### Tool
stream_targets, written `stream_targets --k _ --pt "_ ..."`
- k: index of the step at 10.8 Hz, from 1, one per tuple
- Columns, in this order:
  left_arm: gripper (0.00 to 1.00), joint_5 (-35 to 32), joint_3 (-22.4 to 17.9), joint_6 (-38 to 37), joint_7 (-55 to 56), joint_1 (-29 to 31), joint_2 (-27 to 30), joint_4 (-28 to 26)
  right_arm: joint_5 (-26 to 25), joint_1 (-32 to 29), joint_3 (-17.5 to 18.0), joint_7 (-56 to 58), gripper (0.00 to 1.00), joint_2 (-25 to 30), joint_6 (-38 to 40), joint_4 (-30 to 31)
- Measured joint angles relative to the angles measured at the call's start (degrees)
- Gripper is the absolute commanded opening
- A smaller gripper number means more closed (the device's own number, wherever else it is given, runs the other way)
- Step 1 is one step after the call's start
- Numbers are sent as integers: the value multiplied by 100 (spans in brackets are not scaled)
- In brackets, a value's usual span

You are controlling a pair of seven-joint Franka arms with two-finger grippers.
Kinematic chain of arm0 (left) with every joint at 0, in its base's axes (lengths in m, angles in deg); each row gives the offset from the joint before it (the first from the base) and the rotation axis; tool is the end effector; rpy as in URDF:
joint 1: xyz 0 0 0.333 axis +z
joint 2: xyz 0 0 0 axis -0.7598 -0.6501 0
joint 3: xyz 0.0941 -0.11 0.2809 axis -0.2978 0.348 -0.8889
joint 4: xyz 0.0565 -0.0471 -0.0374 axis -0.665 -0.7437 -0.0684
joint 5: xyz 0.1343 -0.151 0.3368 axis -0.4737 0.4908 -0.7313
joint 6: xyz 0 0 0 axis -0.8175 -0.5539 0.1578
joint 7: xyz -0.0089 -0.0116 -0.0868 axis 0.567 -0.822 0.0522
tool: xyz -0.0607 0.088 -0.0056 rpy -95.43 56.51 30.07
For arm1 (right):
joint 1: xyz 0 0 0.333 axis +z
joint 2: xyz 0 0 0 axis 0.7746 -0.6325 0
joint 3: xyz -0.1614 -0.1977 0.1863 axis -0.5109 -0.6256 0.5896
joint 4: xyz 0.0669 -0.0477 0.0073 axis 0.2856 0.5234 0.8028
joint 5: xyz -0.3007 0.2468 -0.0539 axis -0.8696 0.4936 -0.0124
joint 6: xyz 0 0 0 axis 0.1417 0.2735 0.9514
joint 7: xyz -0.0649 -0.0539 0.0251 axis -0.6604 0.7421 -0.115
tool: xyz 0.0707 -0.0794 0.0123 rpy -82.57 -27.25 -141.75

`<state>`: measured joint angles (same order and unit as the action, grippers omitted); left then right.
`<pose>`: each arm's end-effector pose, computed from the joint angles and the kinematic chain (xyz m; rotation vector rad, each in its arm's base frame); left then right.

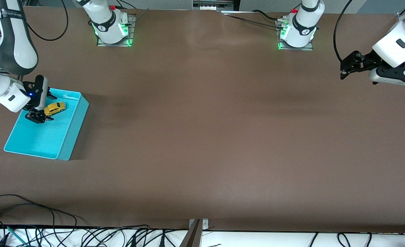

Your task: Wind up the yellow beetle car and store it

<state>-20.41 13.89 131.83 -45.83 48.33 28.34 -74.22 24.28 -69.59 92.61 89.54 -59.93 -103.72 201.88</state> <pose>0.5403 -0.0588 0.6296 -3.1050 0.2645 0.0515 0.5528 -0.0938 0.3748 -2.2145 -2.1076 -0.0927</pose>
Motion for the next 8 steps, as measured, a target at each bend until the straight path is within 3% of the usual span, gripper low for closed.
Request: stream_targets --k 8 --pt "100 0 -1 -1 0 0 0 0 213 1115 -282 -4703 100 1046 737 -308"
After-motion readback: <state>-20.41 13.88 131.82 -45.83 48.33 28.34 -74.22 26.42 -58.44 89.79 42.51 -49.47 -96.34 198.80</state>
